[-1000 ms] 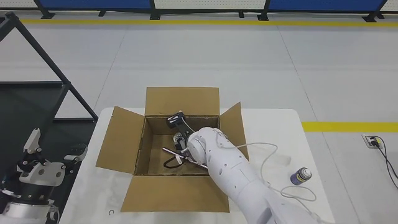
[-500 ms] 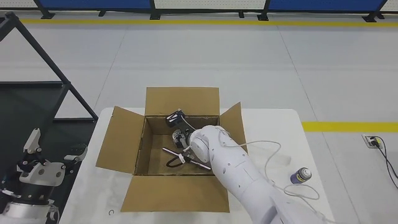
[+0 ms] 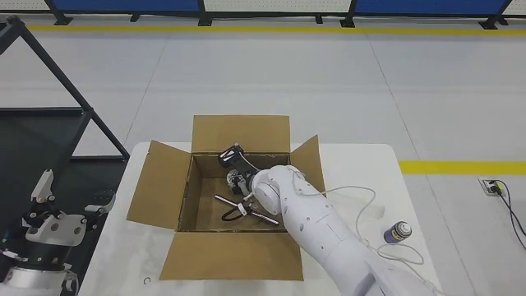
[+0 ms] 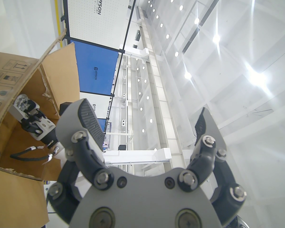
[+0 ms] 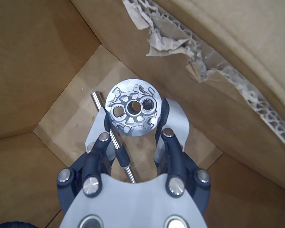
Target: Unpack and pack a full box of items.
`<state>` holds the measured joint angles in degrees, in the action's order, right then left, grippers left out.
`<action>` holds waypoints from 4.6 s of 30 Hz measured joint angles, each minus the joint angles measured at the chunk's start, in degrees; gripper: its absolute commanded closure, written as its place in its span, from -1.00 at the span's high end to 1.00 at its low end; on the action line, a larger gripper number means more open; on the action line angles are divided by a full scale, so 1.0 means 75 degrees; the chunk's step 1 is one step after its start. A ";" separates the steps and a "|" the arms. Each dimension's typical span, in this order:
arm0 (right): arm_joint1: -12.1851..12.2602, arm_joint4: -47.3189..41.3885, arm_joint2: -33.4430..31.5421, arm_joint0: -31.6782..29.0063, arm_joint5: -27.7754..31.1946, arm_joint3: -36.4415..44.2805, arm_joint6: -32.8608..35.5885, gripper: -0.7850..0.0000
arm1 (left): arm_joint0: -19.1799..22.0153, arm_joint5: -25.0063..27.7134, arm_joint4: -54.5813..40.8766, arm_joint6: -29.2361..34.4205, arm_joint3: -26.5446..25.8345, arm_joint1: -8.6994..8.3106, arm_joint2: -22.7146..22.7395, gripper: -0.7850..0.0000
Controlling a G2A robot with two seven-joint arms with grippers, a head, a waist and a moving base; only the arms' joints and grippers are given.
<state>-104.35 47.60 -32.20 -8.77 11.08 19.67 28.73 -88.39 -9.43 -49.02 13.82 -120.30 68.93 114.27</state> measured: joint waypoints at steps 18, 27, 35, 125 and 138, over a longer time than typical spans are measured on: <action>0.1195 0.1100 -0.1033 -0.1390 0.0110 0.2897 -0.0111 -1.00 | 0.0000 0.0000 0.0000 0.0000 0.0000 0.0000 0.0000 1.00; 0.1864 0.1767 -0.2066 -0.2583 0.0200 0.5210 0.0681 -1.00 | 0.0000 0.0000 0.0000 0.0000 0.0000 0.0000 0.0000 1.00; 0.1967 0.1823 -0.2308 -0.2831 0.0187 0.5669 0.0951 -1.00 | 0.0000 0.0000 0.0000 0.0000 0.0000 0.0000 0.0000 1.00; 0.3627 0.1048 -0.9372 -1.2134 0.2420 1.4709 -0.0561 -1.00 | 0.0000 0.0000 0.0000 0.0000 0.0000 0.0000 0.0000 1.00; 0.3772 0.1126 -0.9142 -1.1490 0.1950 1.3111 0.0212 -1.00 | 0.0000 0.0000 0.0000 0.0000 0.0000 0.0000 0.0000 1.00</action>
<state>-76.06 56.05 -100.77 -94.95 25.71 118.00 30.31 -88.39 -9.43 -49.02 13.82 -120.30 68.93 114.27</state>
